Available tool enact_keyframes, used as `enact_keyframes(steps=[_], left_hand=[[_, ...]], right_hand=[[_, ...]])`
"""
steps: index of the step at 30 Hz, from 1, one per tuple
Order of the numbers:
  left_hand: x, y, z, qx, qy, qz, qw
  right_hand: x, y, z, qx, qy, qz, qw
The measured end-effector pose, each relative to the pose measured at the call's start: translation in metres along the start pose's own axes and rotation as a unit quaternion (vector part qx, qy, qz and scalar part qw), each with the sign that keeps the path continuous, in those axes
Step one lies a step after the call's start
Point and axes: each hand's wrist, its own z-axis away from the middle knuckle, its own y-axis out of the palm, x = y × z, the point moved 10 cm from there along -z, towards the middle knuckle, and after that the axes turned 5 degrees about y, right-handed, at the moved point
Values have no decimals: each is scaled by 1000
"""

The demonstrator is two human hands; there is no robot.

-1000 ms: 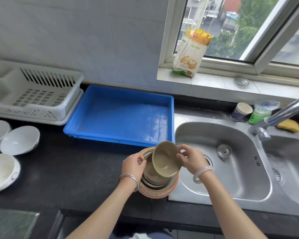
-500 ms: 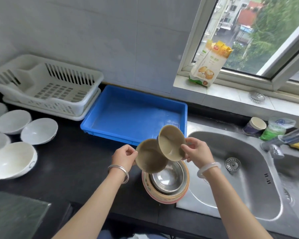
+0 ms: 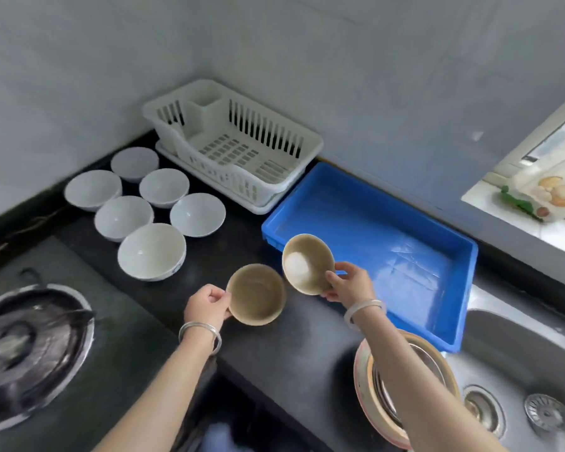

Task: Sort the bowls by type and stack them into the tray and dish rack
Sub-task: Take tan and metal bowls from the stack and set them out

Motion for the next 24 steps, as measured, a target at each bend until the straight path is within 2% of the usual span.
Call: enact_keyframes(steps=[4,11,17,24], left_hand=[[23,-41,-25,-55,-32,12,998],[51,-72,-48,-105,-90,61,989],[62,-84,-56,-128,-116,80,982],[68,-89,-59,-136,-124,71,980]], right_hand=[[11,58,-23,31,32,38,998],[31,134,-50,69,54,86,992],[38,161,-62,77,64,124,987],[36,178,-65,90,86,96,988]])
